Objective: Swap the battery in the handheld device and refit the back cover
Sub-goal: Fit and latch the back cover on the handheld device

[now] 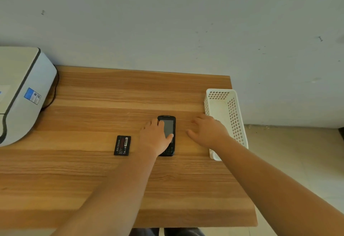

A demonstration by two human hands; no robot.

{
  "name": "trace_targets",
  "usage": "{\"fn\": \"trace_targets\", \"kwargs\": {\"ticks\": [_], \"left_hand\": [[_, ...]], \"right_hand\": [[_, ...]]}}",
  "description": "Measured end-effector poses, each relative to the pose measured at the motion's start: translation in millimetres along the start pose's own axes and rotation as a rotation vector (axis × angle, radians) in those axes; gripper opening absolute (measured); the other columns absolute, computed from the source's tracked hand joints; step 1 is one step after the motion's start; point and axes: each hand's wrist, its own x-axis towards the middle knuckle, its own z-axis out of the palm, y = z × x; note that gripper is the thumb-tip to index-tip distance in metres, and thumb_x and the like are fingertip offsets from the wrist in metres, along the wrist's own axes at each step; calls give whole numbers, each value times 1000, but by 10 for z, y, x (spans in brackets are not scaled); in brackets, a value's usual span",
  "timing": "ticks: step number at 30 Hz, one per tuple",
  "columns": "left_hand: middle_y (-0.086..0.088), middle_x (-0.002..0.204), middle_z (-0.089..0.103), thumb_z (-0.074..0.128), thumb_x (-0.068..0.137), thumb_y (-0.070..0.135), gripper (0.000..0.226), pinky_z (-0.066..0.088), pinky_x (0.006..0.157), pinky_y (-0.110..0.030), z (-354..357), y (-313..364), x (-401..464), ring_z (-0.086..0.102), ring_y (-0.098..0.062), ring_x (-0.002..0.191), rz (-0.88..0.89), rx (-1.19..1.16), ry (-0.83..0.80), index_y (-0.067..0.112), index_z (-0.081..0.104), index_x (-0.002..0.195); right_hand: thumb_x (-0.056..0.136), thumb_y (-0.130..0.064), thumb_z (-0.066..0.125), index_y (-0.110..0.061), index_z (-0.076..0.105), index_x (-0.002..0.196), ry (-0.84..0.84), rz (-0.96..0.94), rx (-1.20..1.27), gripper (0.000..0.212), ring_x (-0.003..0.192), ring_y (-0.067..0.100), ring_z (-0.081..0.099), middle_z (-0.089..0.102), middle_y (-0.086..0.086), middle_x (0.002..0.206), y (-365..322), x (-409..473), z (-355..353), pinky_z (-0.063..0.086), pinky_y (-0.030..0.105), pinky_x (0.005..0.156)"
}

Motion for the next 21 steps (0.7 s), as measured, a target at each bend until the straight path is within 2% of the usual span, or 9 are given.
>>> {"fn": "trace_targets", "kwargs": {"ticks": [4,9,16,21], "left_hand": [[-11,154,24,49,89,64,75,44,95,-39,151,275,5,37,-29,130,-90,39,-12,16,31,144],[-15,157,14,63,84,59,88,46,91,-38,289,441,0,35,-32,130,-169,67,-13,13,23,148],[-15,156,15,72,82,47,85,50,84,-36,278,455,6,42,-32,123,-185,24,-3,13,27,145],[-12,154,23,74,79,45,87,49,92,-39,251,411,24,42,-33,125,-235,-161,-13,12,28,145]], "right_hand": [[90,-56,45,-17,58,128,36,-23,-44,56,117,21,53,55,1,132,78,-61,10,47,38,95],[89,-55,46,-17,61,122,70,-36,-52,53,116,20,53,57,1,129,158,-118,26,46,38,94],[89,-57,45,-19,57,128,64,-25,-26,56,120,21,51,54,1,133,175,-162,38,44,39,97],[90,-56,45,-18,55,131,56,-17,-7,57,121,21,50,54,1,133,169,-179,34,44,39,99]]}}
